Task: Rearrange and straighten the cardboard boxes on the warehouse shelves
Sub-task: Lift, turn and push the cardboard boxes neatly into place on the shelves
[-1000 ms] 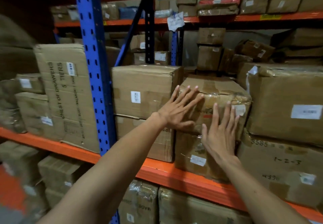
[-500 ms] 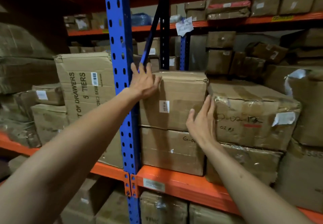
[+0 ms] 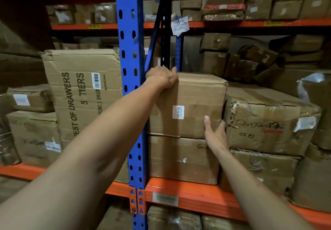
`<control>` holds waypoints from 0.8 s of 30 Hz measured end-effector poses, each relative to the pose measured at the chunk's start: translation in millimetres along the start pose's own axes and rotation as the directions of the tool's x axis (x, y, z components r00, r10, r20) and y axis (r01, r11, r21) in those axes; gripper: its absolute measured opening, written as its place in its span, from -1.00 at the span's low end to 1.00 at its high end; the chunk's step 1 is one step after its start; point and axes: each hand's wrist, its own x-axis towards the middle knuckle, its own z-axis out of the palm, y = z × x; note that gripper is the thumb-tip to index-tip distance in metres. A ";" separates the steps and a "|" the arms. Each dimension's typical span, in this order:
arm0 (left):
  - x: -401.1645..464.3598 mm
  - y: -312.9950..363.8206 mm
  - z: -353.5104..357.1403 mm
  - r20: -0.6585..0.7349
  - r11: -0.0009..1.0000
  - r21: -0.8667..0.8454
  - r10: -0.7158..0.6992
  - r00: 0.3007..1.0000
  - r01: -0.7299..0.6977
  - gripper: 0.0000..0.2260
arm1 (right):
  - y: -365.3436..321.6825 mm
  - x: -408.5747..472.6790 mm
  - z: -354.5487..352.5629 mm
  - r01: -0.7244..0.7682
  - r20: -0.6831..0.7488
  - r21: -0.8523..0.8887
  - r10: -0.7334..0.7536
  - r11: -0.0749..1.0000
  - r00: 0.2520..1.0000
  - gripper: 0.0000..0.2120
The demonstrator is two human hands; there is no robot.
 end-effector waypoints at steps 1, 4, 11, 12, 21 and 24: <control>5.1 2.1 -2.0 0.045 1.000 -0.006 -0.029 0.999 0.029 -0.35 | -0.5 0.9 -0.3 -0.001 -0.002 0.004 0.001 1.000 1.000 -0.14; 9.8 2.7 -5.7 0.101 0.996 -0.047 -0.071 0.992 0.077 -0.40 | -3.1 1.5 0.8 0.007 -0.056 0.025 -0.005 1.000 0.998 -0.17; -13.0 8.0 -23.7 0.036 1.000 -0.016 -0.016 0.999 0.017 -0.56 | -4.2 -8.4 -0.4 -0.004 -0.193 0.160 0.035 0.987 0.981 -0.18; -18.0 10.6 -26.8 0.031 1.000 0.006 -0.006 0.999 0.006 -0.56 | -2.8 -10.4 -3.1 -0.005 -0.200 0.162 0.038 0.987 0.979 -0.19; -63.7 5.8 -41.4 0.044 0.998 0.036 -0.047 0.998 0.046 -0.53 | 8.5 -57.5 -31.0 0.024 -0.188 0.287 0.032 0.958 0.982 -0.17; -90.7 9.1 -58.0 0.054 0.998 0.047 -0.036 0.998 0.033 -0.46 | 14.1 -78.3 -53.9 -0.016 -0.139 0.596 0.123 0.803 0.983 -0.56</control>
